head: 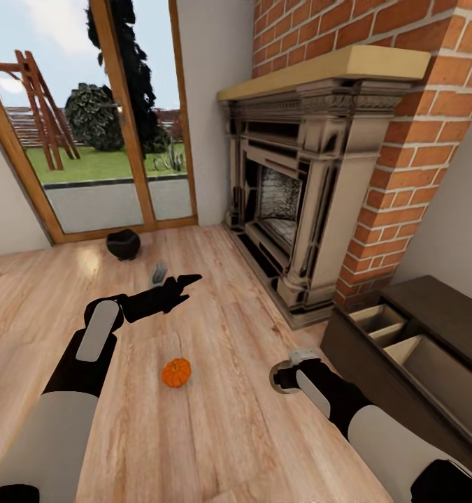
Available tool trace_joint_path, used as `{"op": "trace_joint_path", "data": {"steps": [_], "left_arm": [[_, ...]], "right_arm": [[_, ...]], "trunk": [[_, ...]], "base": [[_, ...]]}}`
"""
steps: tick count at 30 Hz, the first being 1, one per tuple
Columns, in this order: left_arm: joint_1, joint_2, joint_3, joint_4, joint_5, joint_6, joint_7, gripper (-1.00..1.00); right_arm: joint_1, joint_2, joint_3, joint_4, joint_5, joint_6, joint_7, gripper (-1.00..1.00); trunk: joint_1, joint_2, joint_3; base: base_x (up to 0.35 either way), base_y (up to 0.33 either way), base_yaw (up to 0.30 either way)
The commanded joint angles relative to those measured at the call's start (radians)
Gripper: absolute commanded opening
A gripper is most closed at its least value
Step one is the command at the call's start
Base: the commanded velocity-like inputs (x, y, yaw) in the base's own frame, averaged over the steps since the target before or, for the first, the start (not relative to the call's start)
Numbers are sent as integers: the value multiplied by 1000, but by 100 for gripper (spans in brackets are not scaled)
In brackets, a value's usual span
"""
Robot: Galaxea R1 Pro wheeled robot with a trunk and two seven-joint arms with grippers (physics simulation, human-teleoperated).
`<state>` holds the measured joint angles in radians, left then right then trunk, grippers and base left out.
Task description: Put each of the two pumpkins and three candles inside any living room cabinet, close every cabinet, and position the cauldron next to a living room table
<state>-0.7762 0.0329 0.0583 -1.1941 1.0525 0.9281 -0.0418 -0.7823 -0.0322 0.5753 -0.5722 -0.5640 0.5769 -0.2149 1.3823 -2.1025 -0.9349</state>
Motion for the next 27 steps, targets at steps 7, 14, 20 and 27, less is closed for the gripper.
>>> {"op": "trace_joint_path", "data": {"steps": [7,14,20,27], "left_arm": [[0,-1,-1,-5,0,0,0,100],[0,-8,-6,-2,-2,0,0,100],[0,-11,-6,-1,-2,0,0,100],[0,-12,-6,-2,-2,0,0,100]], "right_arm": [[0,0,0,0,-8,0,2,-100],[0,0,0,0,-7,0,1,-100],[0,0,-1,0,-8,0,1,-100],[0,0,-3,0,-9,0,2,-100]], "trunk": [[0,0,5],[0,0,10],[0,0,15],[0,0,18]], "base": [[0,151,-272],[0,1,-272],[0,175,-272],[0,272,-267]]}}
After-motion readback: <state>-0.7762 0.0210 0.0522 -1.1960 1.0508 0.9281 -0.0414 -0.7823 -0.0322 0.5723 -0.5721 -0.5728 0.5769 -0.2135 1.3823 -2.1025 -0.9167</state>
